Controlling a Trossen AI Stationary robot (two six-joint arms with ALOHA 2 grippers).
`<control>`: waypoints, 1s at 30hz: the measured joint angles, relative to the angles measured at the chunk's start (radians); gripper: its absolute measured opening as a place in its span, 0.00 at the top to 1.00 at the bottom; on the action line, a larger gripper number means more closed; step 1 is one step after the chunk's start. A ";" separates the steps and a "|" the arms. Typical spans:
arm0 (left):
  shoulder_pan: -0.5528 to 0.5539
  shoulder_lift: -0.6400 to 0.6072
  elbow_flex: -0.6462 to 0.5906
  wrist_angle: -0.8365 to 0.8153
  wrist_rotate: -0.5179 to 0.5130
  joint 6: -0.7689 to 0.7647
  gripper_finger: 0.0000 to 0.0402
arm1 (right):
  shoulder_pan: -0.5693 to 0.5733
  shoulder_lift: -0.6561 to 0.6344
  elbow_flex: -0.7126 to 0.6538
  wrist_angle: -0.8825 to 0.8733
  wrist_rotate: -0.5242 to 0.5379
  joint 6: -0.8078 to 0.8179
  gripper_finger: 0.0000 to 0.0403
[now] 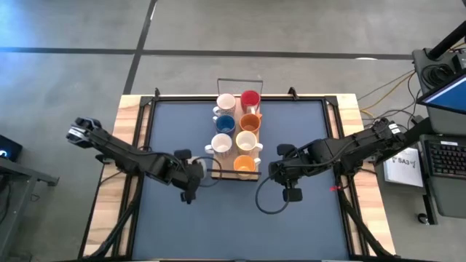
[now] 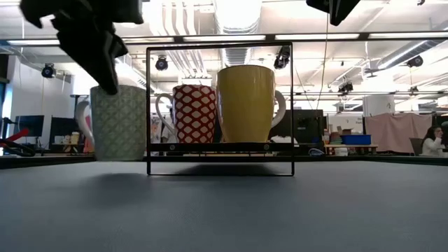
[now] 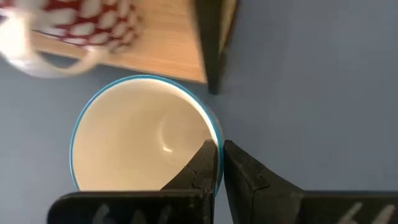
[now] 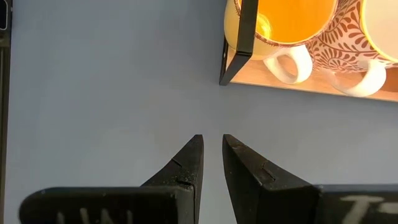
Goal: Place coffee mugs
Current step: Put the green mug on the shelf
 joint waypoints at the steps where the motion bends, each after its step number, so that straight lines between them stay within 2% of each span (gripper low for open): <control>1: 0.008 -0.008 0.000 0.000 -0.003 0.001 1.00 | 0.000 0.000 0.000 0.000 0.000 0.000 0.88; 9: 0.060 -0.025 0.000 0.064 -0.006 0.061 1.00 | 0.000 0.000 0.000 0.000 0.000 -0.002 0.88; 18: 0.068 -0.031 0.002 0.072 -0.007 0.081 1.00 | 0.000 0.000 -0.001 -0.001 0.000 -0.003 0.88; 23: 0.068 -0.035 0.047 -0.002 -0.010 0.085 1.00 | 0.000 0.000 -0.001 -0.001 0.000 -0.006 0.88; 30: 0.069 -0.035 0.097 0.010 -0.015 0.145 1.00 | 0.000 0.000 -0.001 -0.001 0.000 -0.006 0.88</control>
